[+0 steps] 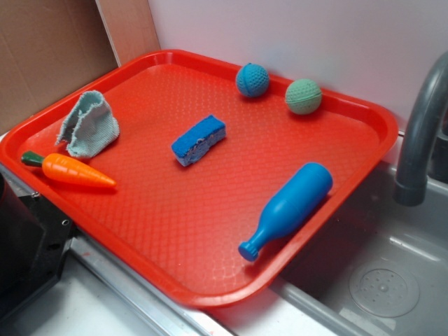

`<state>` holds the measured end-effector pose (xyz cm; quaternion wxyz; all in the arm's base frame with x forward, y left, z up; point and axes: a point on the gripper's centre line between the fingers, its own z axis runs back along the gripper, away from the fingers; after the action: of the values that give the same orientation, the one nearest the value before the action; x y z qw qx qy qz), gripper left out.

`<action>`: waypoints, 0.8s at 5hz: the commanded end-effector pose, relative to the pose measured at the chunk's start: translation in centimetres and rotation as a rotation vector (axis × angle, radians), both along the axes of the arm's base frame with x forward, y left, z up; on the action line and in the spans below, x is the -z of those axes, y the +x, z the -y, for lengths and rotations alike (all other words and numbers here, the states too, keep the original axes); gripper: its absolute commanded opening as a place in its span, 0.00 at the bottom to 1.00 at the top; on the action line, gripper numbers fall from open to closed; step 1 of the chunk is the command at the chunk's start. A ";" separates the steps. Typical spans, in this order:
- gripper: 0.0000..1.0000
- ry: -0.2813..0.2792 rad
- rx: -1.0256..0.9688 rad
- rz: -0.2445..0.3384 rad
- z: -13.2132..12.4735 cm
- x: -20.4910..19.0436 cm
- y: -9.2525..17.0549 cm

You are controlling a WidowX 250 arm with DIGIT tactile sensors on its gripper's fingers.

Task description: Grab the blue bottle.

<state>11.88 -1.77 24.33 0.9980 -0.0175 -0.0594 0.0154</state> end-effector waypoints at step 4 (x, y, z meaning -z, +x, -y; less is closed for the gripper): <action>1.00 0.042 0.298 0.020 10.5 5.9 6.0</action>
<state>17.49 -11.65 17.07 0.9902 0.0068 -0.0430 -0.1327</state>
